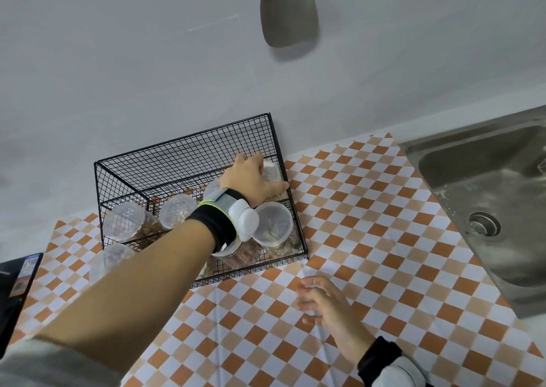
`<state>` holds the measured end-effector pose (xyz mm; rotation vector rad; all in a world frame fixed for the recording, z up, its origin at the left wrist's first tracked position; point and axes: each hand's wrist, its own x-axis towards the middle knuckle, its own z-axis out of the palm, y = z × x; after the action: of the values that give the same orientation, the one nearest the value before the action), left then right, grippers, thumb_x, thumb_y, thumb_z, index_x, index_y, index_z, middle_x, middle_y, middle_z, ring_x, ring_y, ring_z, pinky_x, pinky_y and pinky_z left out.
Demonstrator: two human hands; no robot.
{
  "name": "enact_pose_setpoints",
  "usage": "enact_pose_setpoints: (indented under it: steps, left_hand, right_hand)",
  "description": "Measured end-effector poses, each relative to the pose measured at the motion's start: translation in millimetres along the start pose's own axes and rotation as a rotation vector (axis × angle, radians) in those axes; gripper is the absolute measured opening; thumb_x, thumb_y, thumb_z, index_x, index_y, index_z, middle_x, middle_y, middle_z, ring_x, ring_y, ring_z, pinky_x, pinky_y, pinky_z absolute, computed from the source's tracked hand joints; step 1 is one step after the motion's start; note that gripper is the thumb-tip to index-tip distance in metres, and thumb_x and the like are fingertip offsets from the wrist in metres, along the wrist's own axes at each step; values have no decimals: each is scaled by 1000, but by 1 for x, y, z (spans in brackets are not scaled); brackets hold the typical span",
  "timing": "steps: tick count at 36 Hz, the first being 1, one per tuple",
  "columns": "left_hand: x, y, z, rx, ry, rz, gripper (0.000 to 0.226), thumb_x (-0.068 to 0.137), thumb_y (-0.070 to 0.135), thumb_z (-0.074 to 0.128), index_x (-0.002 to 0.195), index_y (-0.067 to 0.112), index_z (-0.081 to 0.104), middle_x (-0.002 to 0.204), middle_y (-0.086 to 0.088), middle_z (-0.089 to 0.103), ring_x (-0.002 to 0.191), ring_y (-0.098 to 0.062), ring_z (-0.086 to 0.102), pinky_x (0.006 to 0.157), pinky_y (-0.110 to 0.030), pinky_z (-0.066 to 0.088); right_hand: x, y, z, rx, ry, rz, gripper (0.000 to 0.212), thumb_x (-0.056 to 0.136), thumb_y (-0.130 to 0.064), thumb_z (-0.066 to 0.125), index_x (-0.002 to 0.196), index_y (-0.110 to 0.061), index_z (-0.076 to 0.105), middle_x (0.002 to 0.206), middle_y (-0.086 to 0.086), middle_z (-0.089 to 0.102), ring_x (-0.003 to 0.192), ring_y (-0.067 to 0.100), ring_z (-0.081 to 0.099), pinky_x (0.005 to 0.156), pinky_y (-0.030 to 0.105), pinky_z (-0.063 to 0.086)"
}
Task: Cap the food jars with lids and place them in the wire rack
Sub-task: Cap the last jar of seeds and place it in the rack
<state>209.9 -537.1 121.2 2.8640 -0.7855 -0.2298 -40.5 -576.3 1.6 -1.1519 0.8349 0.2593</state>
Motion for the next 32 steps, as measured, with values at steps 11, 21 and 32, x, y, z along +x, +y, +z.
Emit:
enact_pose_setpoints:
  steps: [11,21,32]
  left_hand:
    - [2,8,6,52,-60,-99,60,71,75,68,97,23,58,107,-2,63,99,-26,61,96,-48,49]
    - [10,7,14,0,-103,-145,58,71,75,70,86,19,63,81,4,67,82,-21,64,89,-42,50]
    - [15,3,12,-3,-180,-124,50,79,69,67,90,21,66,78,6,65,85,-21,64,98,-45,47]
  right_hand:
    - [1,-1,2,-4,7,19,17,103,-22,54,118,-21,62,113,6,72,101,21,73,82,34,60]
    - [2,-1,2,2,13,26,17,102,-20,55,117,-21,62,111,10,73,101,22,73,83,37,60]
    - [-1,0,1,15,8,35,16,101,-19,57,115,-20,64,106,12,75,98,21,74,79,32,60]
